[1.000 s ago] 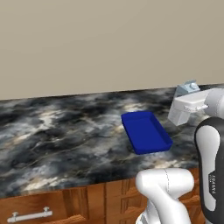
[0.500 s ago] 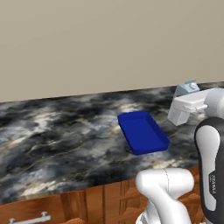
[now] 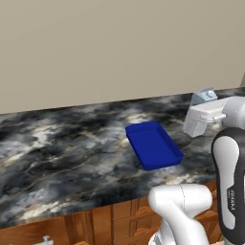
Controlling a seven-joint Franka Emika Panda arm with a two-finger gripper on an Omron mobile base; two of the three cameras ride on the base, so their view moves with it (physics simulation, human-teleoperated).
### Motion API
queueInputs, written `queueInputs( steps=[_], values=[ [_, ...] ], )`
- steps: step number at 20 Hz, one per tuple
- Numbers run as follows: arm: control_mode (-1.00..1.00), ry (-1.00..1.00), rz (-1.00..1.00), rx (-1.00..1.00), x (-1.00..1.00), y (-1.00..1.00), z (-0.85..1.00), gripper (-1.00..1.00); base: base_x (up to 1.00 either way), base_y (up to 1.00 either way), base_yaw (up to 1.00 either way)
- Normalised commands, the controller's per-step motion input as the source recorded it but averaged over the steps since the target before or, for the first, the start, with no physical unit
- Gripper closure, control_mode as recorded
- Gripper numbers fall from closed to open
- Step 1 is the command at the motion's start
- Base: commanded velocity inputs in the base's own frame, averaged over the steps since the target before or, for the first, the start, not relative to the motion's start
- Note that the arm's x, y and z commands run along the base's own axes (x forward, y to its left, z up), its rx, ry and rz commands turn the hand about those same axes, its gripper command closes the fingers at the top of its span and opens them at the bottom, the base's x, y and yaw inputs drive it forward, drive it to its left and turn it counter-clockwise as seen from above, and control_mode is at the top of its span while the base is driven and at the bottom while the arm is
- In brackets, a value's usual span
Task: Take out the milk from the fridge and place it on the tray on the counter. Then take the sugar cube near the tray and place it in the tray.
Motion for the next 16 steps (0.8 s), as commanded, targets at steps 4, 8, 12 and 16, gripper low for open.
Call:
queueInputs(
  steps=[4,8,12,16],
  values=[
    [-1.00,0.00,0.07,0.00,0.87,0.06,-0.60,1.00,0.00,0.00,0.00],
    [-1.00,0.00,0.13,0.00,1.00,0.13,-0.70,1.00,0.00,0.00,0.00],
    [-1.00,0.00,0.06,0.00,0.98,0.34,-0.61,1.00,0.00,0.00,0.00],
    [-1.00,0.04,0.01,-0.04,0.99,0.26,-0.45,1.00,0.00,0.00,0.00]
  ],
)
